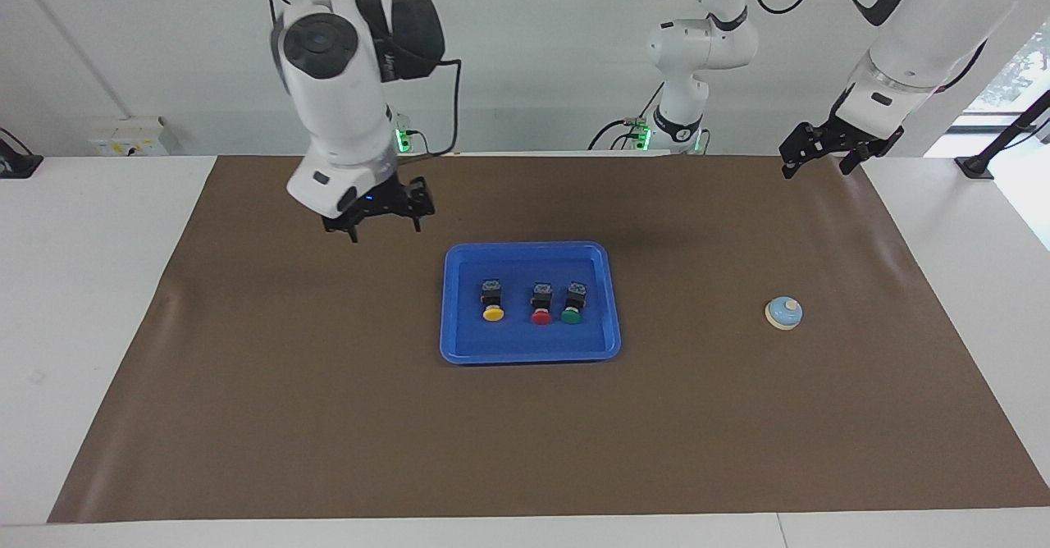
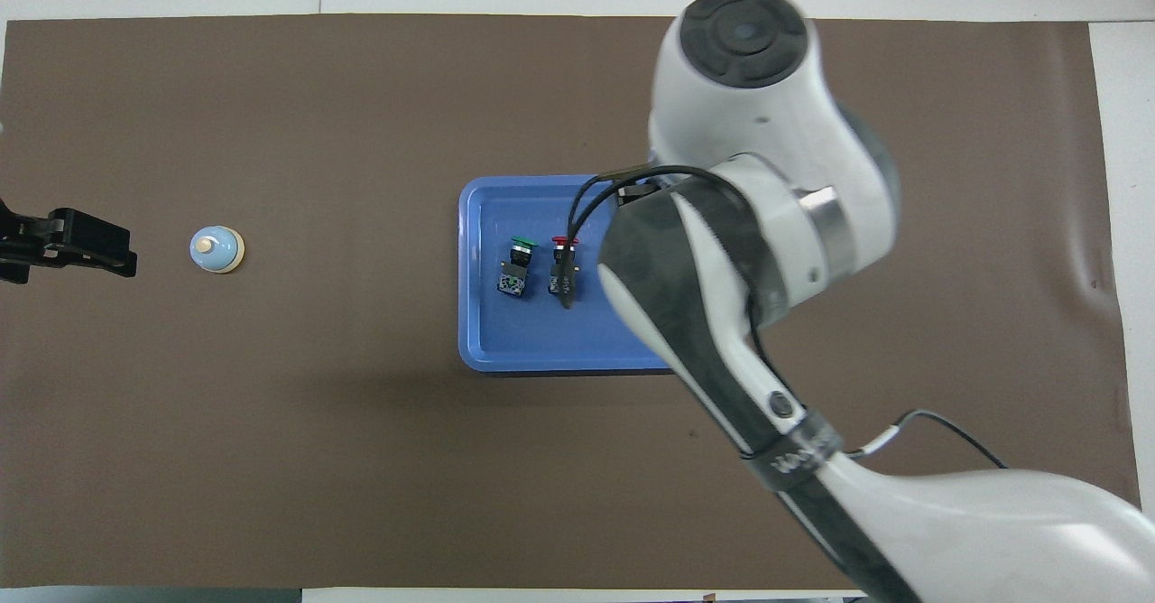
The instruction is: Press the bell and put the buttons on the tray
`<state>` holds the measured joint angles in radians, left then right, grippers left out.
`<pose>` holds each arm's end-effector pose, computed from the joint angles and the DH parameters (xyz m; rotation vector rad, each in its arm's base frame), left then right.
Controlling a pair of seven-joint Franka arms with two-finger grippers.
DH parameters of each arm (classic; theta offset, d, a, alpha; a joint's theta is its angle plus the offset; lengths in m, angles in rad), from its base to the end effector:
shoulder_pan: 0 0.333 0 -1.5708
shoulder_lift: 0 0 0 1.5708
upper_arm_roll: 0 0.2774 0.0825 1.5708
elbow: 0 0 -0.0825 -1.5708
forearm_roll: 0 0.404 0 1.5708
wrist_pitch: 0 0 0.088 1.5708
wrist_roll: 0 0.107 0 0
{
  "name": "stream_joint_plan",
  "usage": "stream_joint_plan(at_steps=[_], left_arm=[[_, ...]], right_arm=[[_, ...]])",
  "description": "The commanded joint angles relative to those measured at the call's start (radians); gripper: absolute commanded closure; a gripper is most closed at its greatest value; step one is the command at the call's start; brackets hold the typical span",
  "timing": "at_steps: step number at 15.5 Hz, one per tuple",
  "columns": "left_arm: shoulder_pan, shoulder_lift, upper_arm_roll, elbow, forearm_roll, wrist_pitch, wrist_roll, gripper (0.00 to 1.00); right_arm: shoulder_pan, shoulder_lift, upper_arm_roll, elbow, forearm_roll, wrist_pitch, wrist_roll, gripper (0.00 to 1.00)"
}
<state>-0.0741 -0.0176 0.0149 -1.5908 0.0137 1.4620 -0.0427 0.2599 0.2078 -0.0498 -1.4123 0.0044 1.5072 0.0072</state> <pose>0.5565 -0.0313 0.5772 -3.1177 0.0246 0.1722 0.6065 0.1326 0.5338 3.1026 0.3167 -0.1738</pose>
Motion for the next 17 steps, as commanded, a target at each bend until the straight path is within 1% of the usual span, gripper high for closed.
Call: stream_joint_plan(at_steps=[1, 2, 4, 6, 9, 11, 12, 17], left_arm=[[-0.006, -0.031, 0.008, -0.038, -0.008, 0.024, 0.0, 0.0], [-0.006, -0.03, 0.008, -0.038, -0.008, 0.024, 0.0, 0.0], [-0.006, -0.031, 0.008, -0.038, -0.008, 0.024, 0.0, 0.0], [-0.006, -0.03, 0.008, -0.038, -0.008, 0.024, 0.0, 0.0], [-0.006, -0.031, 0.008, -0.038, -0.008, 0.024, 0.0, 0.0], [-0.006, -0.031, 0.008, -0.038, -0.008, 0.024, 0.0, 0.0], [-0.006, -0.03, 0.008, -0.038, -0.008, 0.024, 0.0, 0.0], [-0.006, -0.031, 0.008, -0.038, -0.008, 0.024, 0.0, 0.0]], right_arm=[[-0.059, -0.183, 0.015, -0.196, -0.015, 0.001, -0.053, 0.0], [-0.07, -0.229, 0.004, -0.253, -0.015, 0.001, -0.05, 0.0], [-0.093, -0.268, -0.001, -0.315, -0.015, -0.001, -0.05, 0.0], [-0.123, -0.272, -0.002, -0.318, -0.015, -0.002, -0.058, 0.0], [-0.137, -0.263, 0.008, -0.274, -0.017, -0.036, -0.032, 0.0], [-0.166, -0.274, 0.01, -0.327, -0.044, 0.01, -0.019, 0.0], [-0.178, -0.28, 0.008, -0.333, -0.046, 0.011, -0.021, 0.0], [-0.177, -0.277, -0.019, -0.292, -0.05, 0.01, -0.024, 0.0]])
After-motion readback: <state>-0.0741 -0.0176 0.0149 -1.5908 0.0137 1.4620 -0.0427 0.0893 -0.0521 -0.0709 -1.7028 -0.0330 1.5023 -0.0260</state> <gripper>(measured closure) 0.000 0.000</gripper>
